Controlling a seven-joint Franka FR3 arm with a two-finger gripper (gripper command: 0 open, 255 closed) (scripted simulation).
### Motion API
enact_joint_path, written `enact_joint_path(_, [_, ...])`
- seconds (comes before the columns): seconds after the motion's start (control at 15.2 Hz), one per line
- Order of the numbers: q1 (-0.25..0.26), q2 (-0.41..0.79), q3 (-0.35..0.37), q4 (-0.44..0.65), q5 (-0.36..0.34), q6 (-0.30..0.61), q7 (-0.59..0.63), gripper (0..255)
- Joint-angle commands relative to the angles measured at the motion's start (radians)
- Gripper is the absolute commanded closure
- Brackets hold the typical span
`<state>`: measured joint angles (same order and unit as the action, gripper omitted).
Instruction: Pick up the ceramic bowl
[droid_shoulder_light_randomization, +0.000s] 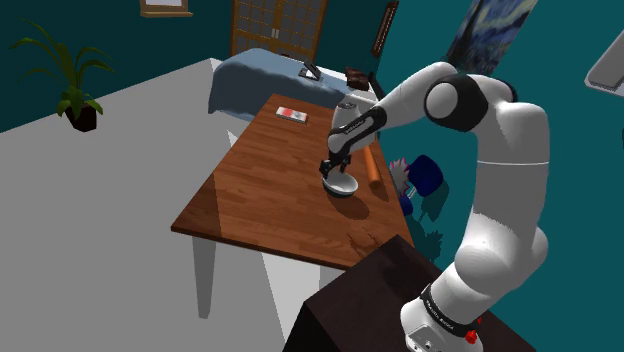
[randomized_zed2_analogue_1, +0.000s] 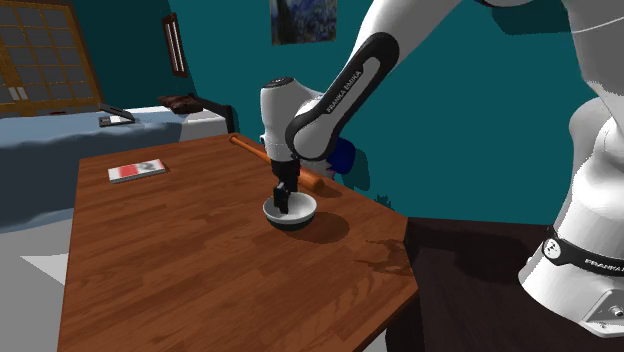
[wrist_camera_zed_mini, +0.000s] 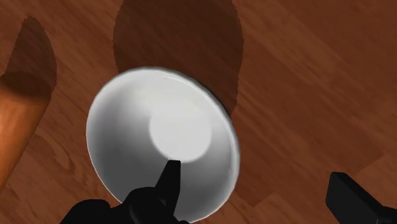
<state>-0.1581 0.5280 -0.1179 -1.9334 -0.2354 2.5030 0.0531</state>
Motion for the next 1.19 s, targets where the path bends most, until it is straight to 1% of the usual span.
enact_joint_path(0.0, [-0.010, 0.086, -0.001, 0.075, 0.005, 0.008, -0.003, 0])
enact_joint_path(0.2, [-0.025, 0.203, -0.001, 0.192, 0.013, 0.004, -0.009, 0])
enact_joint_path(0.66, [-0.025, 0.282, -0.003, 0.219, 0.010, 0.054, 0.004, 0])
enact_joint_path(0.86, [-0.025, 0.288, -0.003, 0.221, 0.010, 0.058, 0.005, 0])
enact_joint_path(0.92, [-0.025, 0.289, -0.004, 0.221, 0.010, 0.058, 0.005, 255])
enact_joint_path(1.12, [-0.025, 0.289, -0.004, 0.221, 0.010, 0.059, 0.005, 255])
